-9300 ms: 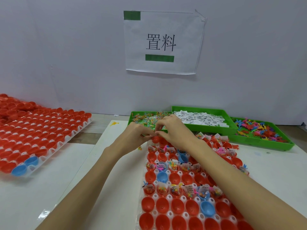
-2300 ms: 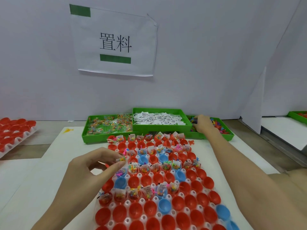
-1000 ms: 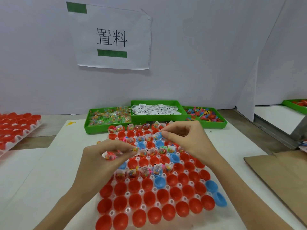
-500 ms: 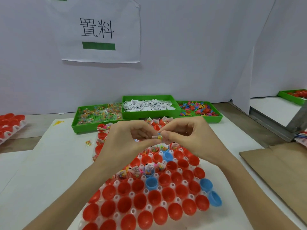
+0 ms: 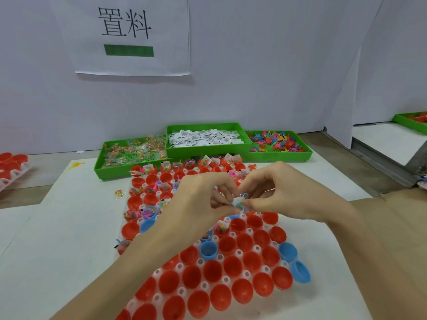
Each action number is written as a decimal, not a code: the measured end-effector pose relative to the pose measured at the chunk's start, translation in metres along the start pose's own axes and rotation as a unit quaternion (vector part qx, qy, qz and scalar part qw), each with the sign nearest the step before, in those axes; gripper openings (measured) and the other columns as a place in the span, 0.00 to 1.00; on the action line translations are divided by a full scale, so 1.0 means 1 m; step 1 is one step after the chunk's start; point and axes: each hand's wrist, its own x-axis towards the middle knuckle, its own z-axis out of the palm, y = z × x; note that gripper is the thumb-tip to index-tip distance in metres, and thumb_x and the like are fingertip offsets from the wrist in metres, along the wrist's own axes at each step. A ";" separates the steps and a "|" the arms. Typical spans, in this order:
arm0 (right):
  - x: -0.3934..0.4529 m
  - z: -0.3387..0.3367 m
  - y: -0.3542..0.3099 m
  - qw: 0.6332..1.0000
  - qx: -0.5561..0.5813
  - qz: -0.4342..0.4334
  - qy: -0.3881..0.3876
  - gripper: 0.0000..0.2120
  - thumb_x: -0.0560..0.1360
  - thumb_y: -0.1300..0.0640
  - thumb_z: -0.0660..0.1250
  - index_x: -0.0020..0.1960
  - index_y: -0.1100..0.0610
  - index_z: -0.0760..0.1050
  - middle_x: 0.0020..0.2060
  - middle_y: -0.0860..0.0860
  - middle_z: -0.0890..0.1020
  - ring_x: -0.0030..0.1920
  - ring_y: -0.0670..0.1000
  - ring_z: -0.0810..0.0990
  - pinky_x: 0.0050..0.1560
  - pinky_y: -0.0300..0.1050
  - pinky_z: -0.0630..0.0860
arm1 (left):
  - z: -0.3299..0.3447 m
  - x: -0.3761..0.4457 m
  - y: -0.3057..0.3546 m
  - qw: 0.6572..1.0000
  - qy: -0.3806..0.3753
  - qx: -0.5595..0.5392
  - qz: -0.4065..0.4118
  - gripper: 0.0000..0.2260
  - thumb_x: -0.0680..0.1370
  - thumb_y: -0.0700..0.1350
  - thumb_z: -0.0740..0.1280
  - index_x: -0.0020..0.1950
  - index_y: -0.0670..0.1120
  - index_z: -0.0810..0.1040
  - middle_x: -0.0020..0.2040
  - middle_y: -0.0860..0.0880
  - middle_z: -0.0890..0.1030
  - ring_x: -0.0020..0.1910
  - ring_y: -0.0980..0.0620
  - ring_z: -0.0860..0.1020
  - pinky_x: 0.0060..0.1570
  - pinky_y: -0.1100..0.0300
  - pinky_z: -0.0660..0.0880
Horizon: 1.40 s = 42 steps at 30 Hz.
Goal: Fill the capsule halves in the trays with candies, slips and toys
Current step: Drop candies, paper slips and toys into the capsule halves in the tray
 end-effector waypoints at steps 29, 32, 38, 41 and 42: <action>0.001 0.017 0.001 0.995 -0.071 0.025 -0.060 0.10 0.70 0.63 0.74 0.47 0.51 0.85 0.38 0.47 0.86 0.39 0.42 0.84 0.40 0.33 0.78 | -0.009 0.001 -0.006 0.982 -0.142 0.123 0.007 0.07 0.76 0.40 0.76 0.52 0.49 0.86 0.44 0.56 0.87 0.47 0.63 0.83 0.52 0.75 0.73; 0.001 0.020 -0.002 0.994 -0.080 0.024 -0.068 0.12 0.69 0.65 0.73 0.48 0.51 0.85 0.39 0.47 0.85 0.40 0.42 0.84 0.40 0.32 0.78 | -0.009 0.002 -0.006 0.981 -0.140 0.135 0.009 0.06 0.75 0.41 0.77 0.50 0.49 0.86 0.42 0.57 0.86 0.45 0.64 0.82 0.51 0.78 0.65; 0.000 0.022 -0.005 0.993 -0.092 0.028 -0.070 0.12 0.69 0.64 0.74 0.46 0.48 0.83 0.40 0.46 0.85 0.40 0.42 0.85 0.44 0.37 0.82 | -0.008 0.000 -0.006 0.984 -0.133 0.114 0.023 0.05 0.72 0.41 0.79 0.46 0.48 0.86 0.39 0.58 0.86 0.42 0.70 0.77 0.46 0.79 0.67; 0.001 0.024 -0.004 0.993 -0.100 0.027 -0.053 0.11 0.69 0.64 0.76 0.44 0.49 0.82 0.39 0.47 0.85 0.39 0.43 0.84 0.45 0.39 0.83 | -0.004 0.000 -0.004 0.986 -0.125 0.112 0.021 0.04 0.73 0.43 0.79 0.46 0.48 0.87 0.39 0.58 0.85 0.40 0.67 0.79 0.45 0.78 0.71; 0.001 0.024 -0.004 0.993 -0.102 0.022 -0.055 0.10 0.69 0.63 0.77 0.43 0.49 0.82 0.38 0.47 0.86 0.39 0.42 0.84 0.44 0.38 0.82 | -0.002 -0.001 -0.003 0.986 -0.121 0.117 0.019 0.03 0.73 0.43 0.79 0.46 0.49 0.88 0.38 0.59 0.83 0.39 0.67 0.79 0.46 0.79 0.70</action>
